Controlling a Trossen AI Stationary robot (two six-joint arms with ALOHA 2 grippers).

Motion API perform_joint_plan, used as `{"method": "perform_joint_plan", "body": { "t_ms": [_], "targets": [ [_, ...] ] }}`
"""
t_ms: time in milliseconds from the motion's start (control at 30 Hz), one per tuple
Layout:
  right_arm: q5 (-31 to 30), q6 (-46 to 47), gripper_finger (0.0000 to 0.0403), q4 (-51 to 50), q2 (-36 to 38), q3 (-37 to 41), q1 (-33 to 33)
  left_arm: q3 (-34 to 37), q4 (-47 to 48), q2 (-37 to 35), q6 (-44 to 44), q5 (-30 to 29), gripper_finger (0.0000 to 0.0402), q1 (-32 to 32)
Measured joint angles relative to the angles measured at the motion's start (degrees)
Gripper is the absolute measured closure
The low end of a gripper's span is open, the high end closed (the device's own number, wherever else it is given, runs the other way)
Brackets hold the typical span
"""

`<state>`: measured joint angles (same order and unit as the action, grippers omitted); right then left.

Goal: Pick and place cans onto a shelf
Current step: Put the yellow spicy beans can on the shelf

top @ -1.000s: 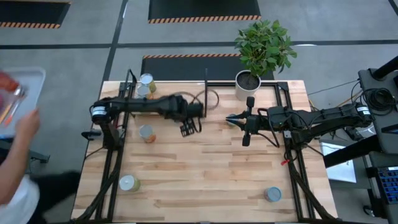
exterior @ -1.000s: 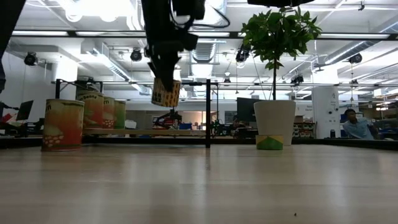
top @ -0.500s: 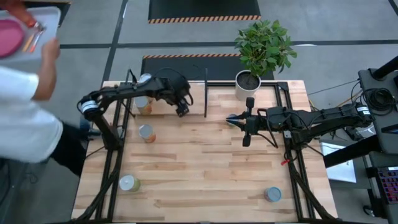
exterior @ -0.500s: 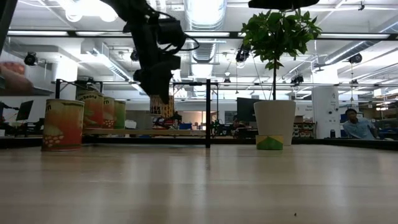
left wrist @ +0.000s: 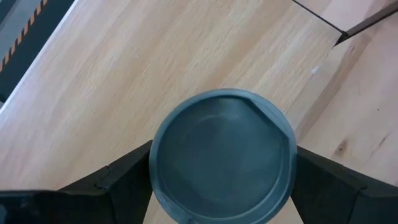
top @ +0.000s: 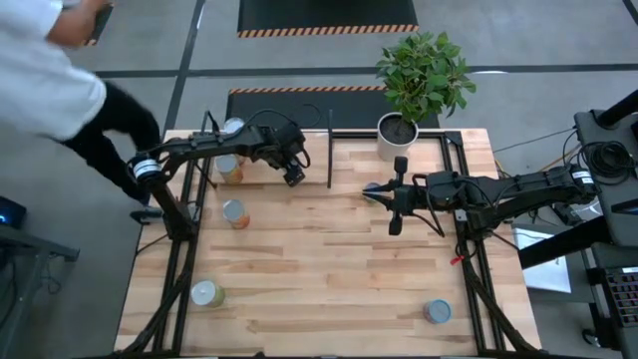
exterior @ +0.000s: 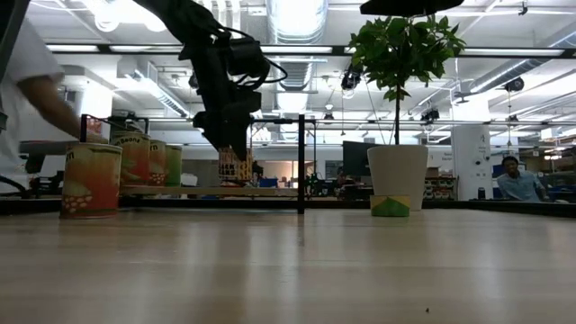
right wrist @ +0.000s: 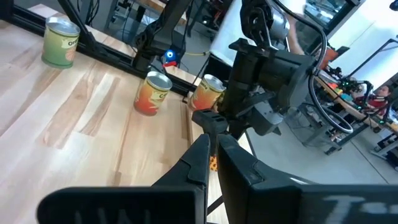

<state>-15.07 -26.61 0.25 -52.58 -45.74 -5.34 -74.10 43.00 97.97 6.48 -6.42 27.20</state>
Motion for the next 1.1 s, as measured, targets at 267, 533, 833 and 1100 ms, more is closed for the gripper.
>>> {"method": "perform_joint_plan", "body": {
  "t_ms": [267,533,833,1100],
  "targets": [
    [0.0,0.4,0.0385,0.0,0.0,0.0,0.0,0.0,-1.5,0.3,0.0,0.0,0.0106,0.0],
    [0.0,0.5,0.0385,-0.4,0.0,0.0,0.0,0.0,-2.9,0.3,0.0,0.0,0.0106,0.0],
    [0.0,0.5,0.0385,-0.5,0.0,0.0,0.0,0.0,-3.1,0.3,0.1,0.0,0.0106,0.0],
    [-0.1,0.5,0.0385,-1.0,0.0,0.0,0.0,1.6,-3.7,0.3,1.5,0.0,0.0106,0.0]
  ]
}}
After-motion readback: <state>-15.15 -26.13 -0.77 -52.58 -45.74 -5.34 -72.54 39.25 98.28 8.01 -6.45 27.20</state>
